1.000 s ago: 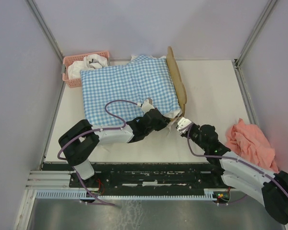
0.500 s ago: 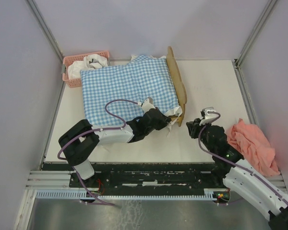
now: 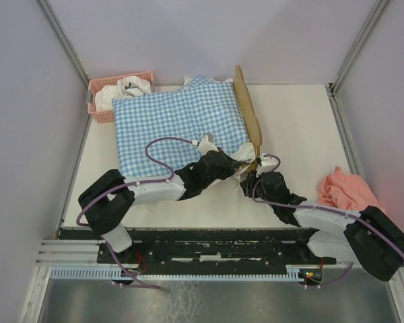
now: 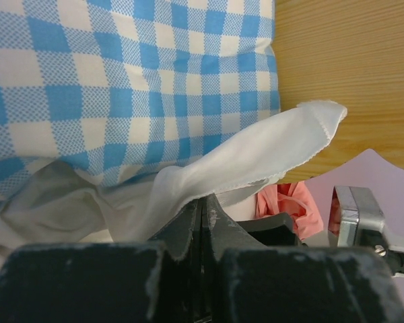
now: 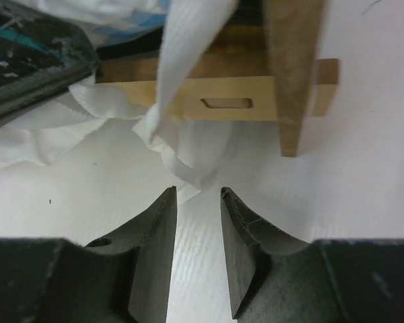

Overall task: Set up the pet bed
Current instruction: Tie the ropes to the bed frame.

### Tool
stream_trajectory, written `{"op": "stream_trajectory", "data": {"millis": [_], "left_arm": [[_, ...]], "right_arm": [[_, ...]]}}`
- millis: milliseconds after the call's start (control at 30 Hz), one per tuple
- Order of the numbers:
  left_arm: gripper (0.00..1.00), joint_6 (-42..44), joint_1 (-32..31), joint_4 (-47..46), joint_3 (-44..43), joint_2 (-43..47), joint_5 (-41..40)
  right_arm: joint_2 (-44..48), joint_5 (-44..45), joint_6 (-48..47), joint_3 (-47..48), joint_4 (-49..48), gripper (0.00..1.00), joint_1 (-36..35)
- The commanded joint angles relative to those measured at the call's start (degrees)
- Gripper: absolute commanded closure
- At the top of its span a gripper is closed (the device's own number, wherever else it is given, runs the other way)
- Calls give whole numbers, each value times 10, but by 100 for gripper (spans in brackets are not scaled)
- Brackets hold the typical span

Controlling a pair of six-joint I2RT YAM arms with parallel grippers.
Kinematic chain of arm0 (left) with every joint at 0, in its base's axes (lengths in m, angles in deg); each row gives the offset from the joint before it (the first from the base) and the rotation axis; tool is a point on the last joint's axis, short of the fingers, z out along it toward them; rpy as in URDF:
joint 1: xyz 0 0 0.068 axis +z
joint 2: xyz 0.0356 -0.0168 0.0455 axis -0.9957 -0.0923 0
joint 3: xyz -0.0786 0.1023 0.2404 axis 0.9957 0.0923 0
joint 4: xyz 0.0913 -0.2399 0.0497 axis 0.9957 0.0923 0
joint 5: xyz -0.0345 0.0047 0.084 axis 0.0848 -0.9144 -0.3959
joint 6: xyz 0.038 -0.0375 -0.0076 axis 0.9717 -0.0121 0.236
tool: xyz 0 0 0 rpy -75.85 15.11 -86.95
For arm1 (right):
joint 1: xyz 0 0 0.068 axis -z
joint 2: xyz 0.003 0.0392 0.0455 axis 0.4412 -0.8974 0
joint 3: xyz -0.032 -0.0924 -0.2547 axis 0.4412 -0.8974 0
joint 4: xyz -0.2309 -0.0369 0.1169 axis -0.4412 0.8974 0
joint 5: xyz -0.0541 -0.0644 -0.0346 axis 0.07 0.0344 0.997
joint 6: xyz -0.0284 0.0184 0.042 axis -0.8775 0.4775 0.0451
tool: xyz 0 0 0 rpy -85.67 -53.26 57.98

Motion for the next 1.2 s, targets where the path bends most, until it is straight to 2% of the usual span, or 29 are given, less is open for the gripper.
{"op": "stream_trajectory", "data": {"millis": [0,133,433,800,900,967,1033,1167], "left_arm": [[97,27,3,-23,-7,21,-18],[97,27,3,-21,-6,22,-19],[97,28,4,-26,1,28,-24],[97,25,4,-29,4,26,-24],[97,26,4,-30,4,27,-27],[97,30,3,-31,4,27,-27],[97,43,4,-38,6,31,-27],[97,89,4,-68,12,48,-25]], "right_arm": [[-57,20,-20,-6,-167,59,-27],[-105,42,-34,-5,-208,59,-47],[-137,114,-64,-22,-253,59,-68],[-193,130,-57,-15,-278,61,-71],[-206,140,-57,-18,-288,68,-71],[-208,145,-58,-23,-298,79,-72],[-204,160,-63,-27,-297,95,-71],[-172,206,-75,-32,-260,98,-71]]}}
